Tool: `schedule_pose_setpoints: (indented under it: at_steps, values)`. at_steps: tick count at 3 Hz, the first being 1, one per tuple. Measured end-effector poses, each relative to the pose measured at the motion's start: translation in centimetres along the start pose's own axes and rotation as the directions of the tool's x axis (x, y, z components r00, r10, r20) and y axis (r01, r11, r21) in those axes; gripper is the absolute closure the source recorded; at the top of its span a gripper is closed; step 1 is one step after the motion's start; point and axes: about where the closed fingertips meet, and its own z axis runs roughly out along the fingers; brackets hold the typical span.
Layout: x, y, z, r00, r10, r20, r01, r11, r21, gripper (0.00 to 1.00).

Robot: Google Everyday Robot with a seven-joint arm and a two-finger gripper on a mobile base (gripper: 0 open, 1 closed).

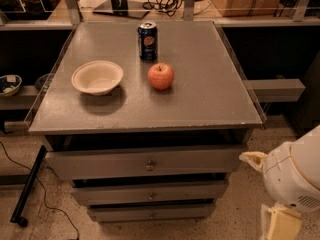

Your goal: Open middle drawer

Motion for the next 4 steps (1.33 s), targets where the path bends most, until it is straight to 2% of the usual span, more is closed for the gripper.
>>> schedule_pose_setpoints:
  at_steps: [1, 2, 3, 4]
  values:
    - [0.2, 1.0, 1.8, 1.000, 0.009, 0.024, -0.009, 1.0000, -0.001, 0.00]
    - [1.1, 2.1, 10.1, 0.999, 0.032, -0.005, -0.032, 0.9995, 0.002, 0.00]
    - [1.1, 2.1, 10.2, 1.000, 0.031, -0.006, -0.031, 0.9995, 0.000, 0.00]
    - [1.5, 2.2, 12.5, 0.999, 0.039, 0.014, -0.039, 0.9992, -0.006, 0.00]
